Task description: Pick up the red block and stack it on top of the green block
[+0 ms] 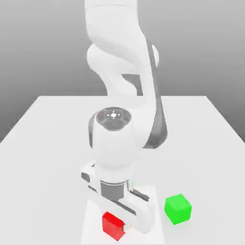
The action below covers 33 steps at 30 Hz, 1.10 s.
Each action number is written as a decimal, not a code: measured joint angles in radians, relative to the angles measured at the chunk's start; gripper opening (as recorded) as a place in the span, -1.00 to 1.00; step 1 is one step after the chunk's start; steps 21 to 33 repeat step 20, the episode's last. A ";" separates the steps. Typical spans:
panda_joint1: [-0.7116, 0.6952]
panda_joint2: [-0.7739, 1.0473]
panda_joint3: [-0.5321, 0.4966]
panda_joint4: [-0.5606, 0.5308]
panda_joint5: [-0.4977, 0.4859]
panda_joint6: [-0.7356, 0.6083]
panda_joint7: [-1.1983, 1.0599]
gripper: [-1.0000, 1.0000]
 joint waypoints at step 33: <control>0.274 -0.109 0.110 -0.105 -0.030 -0.008 0.407 1.00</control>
